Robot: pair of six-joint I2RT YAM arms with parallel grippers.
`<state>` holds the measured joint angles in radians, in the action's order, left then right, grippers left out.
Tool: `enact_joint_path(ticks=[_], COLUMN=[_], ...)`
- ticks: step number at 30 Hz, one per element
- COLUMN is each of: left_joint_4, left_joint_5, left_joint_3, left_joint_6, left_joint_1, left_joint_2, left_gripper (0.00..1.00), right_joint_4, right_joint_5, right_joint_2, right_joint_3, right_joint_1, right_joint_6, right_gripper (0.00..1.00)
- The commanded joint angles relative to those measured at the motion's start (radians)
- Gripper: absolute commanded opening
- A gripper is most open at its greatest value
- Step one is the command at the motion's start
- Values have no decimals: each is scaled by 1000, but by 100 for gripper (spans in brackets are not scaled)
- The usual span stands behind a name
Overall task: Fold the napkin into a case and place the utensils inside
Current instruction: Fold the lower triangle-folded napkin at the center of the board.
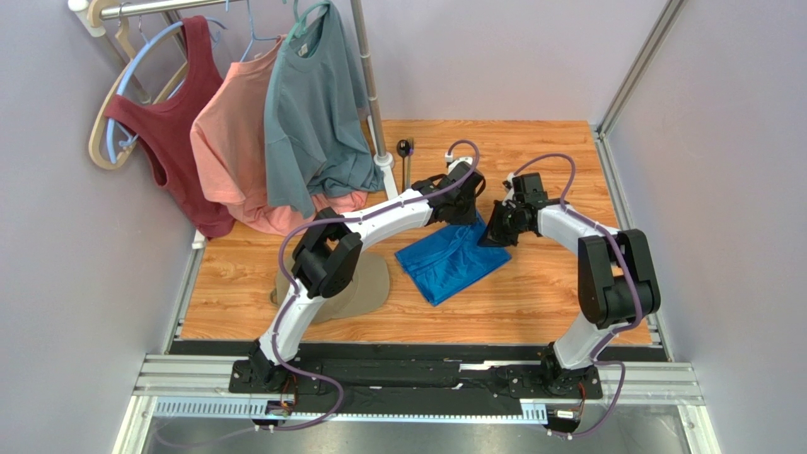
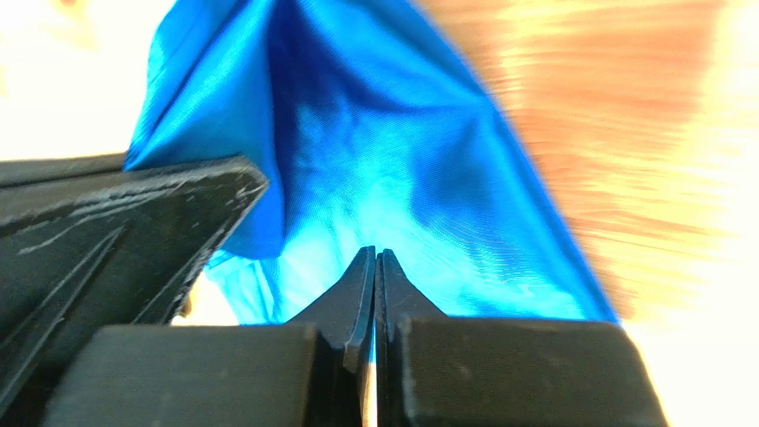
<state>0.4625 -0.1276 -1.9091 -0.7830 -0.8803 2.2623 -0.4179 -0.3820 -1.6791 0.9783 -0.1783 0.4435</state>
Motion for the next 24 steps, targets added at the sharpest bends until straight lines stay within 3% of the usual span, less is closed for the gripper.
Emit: enact_joint_path(ticks=[1, 2, 5, 6, 10, 11, 12, 13, 14, 17, 22, 24], left_joint_4=[-50, -56, -56, -50, -33, -27, -15, -13, -9, 50, 35, -72], left_joint_5=[40, 46, 63, 69, 185, 207, 218, 238, 252, 226, 373, 408], left_joint_3=[5, 13, 9, 1, -28, -31, -30, -25, -18, 30, 205, 326], left_joint_6=[53, 65, 100, 109, 178, 195, 212, 240, 257, 313, 347, 346], left_joint_1=[-3, -3, -5, -6, -5, -6, -8, -9, -9, -6, 69, 89], left_joint_2=[-33, -32, -32, -29, -21, -30, -46, -85, -105, -213, -352, -383], left_gripper=[0, 0, 12, 24, 45, 60, 82, 94, 99, 99, 78, 68], right_joint_4=[-15, -13, 11, 16, 27, 30, 31, 31, 30, 22, 18, 40], right_joint_5=[45, 43, 51, 55, 49, 46, 45, 43, 38, 8, 6, -27], right_joint_2=[-7, -27, -48, -59, -76, -74, -68, -64, -64, -45, 5, 25], right_joint_3=[23, 25, 25, 26, 31, 34, 34, 37, 42, 36, 16, 16], right_joint_1=[26, 31, 33, 36, 43, 46, 51, 53, 53, 54, 56, 59], right_joint_6=[-22, -19, -14, -15, -8, -8, -6, -5, 0, 9, 23, 46], right_gripper=[0, 0, 0, 0, 0, 0, 0, 0, 0, 0, 1, 3])
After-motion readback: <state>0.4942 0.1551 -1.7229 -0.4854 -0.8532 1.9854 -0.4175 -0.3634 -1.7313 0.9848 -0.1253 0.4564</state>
